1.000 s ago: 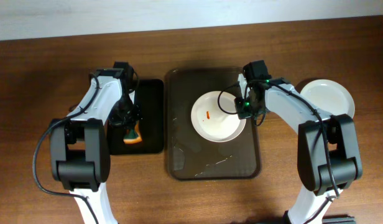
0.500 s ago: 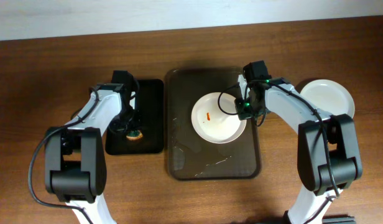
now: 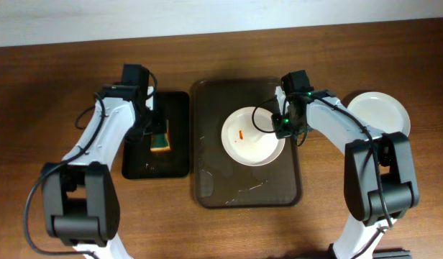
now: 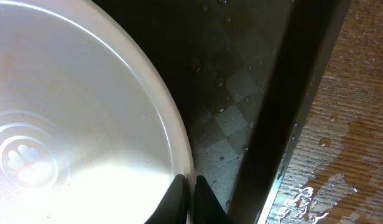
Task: Clean dirty plates on tray and stack at the side
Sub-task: 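Grasp the sponge with the left gripper, scrub the pink plate, return sponge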
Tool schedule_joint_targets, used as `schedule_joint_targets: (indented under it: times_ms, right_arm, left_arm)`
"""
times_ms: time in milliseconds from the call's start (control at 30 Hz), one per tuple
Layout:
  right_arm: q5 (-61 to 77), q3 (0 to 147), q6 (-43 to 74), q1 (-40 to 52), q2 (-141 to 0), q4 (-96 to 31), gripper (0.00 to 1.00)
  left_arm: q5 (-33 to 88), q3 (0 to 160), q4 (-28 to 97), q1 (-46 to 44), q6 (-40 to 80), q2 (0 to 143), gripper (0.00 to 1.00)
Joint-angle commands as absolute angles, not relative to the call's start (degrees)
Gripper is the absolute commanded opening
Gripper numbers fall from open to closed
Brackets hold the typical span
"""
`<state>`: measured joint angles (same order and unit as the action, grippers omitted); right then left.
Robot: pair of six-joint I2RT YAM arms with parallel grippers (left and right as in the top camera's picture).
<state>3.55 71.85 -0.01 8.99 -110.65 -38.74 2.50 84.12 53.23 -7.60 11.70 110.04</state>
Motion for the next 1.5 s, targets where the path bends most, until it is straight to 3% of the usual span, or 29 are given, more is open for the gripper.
schedule_joint_targets:
  times_ms: [0,100,133,267,400,467,600,700,867,1167,1367,1467]
  right_arm:
    - [3.03,71.33,-0.16,8.99,-111.0,-39.03,0.06]
    - [3.03,71.33,0.43,8.97,-111.0,-39.0,0.06]
    - [3.03,71.35,0.43,8.97,-111.0,-39.05,0.06]
    - [3.03,71.33,0.43,8.97,-111.0,-39.2,0.06]
    - [3.03,71.33,0.43,8.97,-111.0,-39.18,0.21]
    - [3.03,71.33,0.45,8.97,-111.0,-39.2,0.36]
    - [2.5,71.31,6.2,8.97,-111.02,-38.74,0.25]
    - [2.35,71.29,13.34,8.97,-111.02,-37.65,0.04]
    - [2.35,71.29,23.03,8.97,-111.02,-38.39,0.04]
    - [2.37,71.24,16.91,8.99,-111.13,-36.53,0.04]
    - [2.35,71.24,16.71,8.99,-111.13,-36.64,0.04]
    - [2.35,71.24,16.73,8.97,-111.13,-37.12,0.04]
  left_arm:
    - [1.89,79.13,48.23,-8.32,11.94,114.96,0.38]
    - [2.02,78.81,46.72,-9.34,11.94,117.16,0.04]
    - [2.0,78.81,46.72,-9.69,11.92,117.21,0.0]
    - [2.13,82.89,51.66,-9.87,11.88,116.88,0.0]
    - [3.6,95.24,63.31,-10.11,11.77,116.62,0.0]
    - [10.35,102.74,67.37,-11.42,9.43,116.62,0.0]
    - [14.33,105.25,62.57,-17.02,10.44,116.88,0.0]
    - [14.24,105.25,59.51,-20.69,13.69,118.02,0.0]
    - [14.96,105.25,56.58,-26.79,19.33,122.39,0.0]
    - [16.25,105.25,48.56,-30.24,19.29,124.86,0.0]
    - [24.86,105.25,44.07,-33.08,19.31,130.69,0.0]
    - [21.71,105.25,43.46,-33.5,19.31,133.27,0.0]
